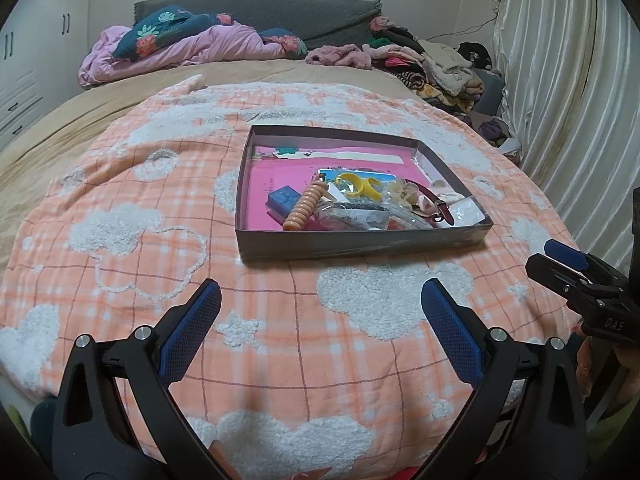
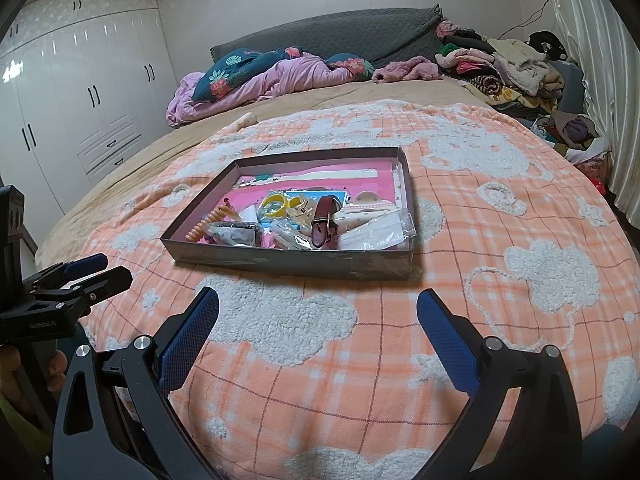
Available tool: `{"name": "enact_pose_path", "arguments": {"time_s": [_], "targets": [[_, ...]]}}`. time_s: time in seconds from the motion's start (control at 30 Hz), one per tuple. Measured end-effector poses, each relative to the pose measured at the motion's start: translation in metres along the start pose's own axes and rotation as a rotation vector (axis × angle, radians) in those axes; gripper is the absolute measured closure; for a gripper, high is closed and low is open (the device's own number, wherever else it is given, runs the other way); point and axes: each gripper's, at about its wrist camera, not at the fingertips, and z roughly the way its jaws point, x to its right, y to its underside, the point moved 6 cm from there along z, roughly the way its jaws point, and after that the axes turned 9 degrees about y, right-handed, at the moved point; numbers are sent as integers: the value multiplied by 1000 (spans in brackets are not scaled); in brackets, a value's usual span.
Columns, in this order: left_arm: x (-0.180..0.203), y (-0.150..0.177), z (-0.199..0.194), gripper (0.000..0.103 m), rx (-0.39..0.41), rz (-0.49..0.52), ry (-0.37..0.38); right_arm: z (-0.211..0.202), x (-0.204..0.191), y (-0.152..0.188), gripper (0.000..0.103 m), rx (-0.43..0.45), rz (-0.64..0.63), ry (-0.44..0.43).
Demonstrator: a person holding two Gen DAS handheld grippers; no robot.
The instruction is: Organize jewelry
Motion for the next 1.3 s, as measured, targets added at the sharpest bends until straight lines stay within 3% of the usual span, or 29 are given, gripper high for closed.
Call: {"name": "enact_pose_path", "arguments": {"time_s": [1.3], "targets": [[-4, 0, -1, 9, -4, 2, -24, 3, 9, 2, 4, -3, -8, 20]]}}
